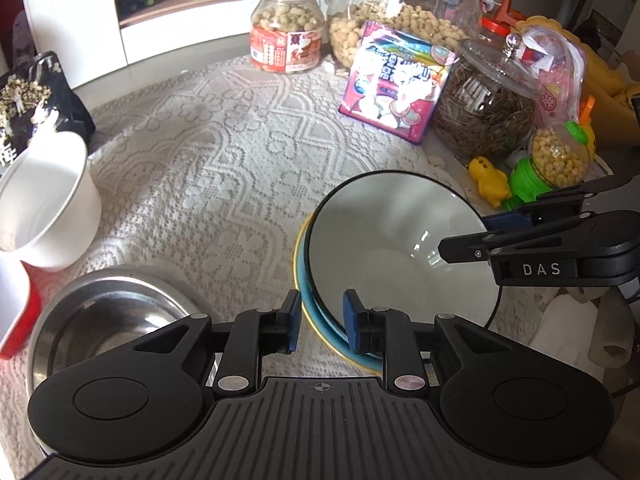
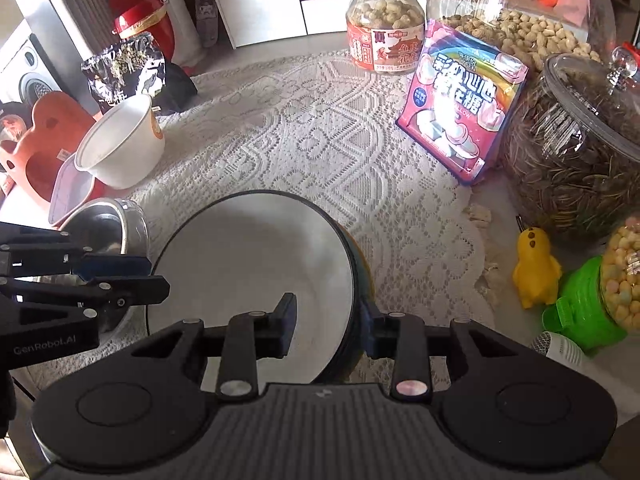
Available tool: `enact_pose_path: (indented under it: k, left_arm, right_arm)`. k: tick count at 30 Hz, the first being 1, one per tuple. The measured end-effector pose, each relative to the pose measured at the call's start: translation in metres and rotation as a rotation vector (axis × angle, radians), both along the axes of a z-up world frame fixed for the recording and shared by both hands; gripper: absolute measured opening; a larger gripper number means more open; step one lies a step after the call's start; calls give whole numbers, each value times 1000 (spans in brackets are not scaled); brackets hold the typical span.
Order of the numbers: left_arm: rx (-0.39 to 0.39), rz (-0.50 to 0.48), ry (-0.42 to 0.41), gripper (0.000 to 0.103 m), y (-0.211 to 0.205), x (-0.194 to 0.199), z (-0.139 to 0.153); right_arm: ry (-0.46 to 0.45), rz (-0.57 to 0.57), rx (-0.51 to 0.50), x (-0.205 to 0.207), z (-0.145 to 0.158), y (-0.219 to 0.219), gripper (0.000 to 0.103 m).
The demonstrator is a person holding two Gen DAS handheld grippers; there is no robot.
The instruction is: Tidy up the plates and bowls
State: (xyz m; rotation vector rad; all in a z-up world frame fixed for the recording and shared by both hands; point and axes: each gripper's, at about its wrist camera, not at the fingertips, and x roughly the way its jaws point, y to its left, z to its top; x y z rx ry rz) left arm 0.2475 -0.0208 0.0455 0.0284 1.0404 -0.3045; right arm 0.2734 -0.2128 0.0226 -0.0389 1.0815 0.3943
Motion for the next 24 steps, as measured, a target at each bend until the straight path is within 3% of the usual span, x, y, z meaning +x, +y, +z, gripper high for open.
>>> enact_pose_path:
  k: [2, 6, 11, 13, 18, 24]
  left_arm:
    - [-40, 4, -5, 27, 8, -4, 1]
    - [-87, 7, -77, 26, 38, -19, 21]
    - [-58, 136, -163, 26, 108, -38, 38]
    - [-54, 213, -152, 25, 137, -41, 34]
    - [-56, 368, -94, 25, 195, -56, 11]
    - [-62, 453, -19, 26, 228, -53, -13]
  right_arm:
    - [-21, -2, -34, -3, 5, 2, 33]
    - [-153, 1, -113, -17, 29, 14, 34]
    - [-259, 90, -97, -32, 57, 56, 46]
    - [-230, 148, -63, -30, 59, 80, 47]
    - [-60, 236, 39, -6, 44, 148, 49]
    - [66, 251, 31, 23, 9, 201, 50]
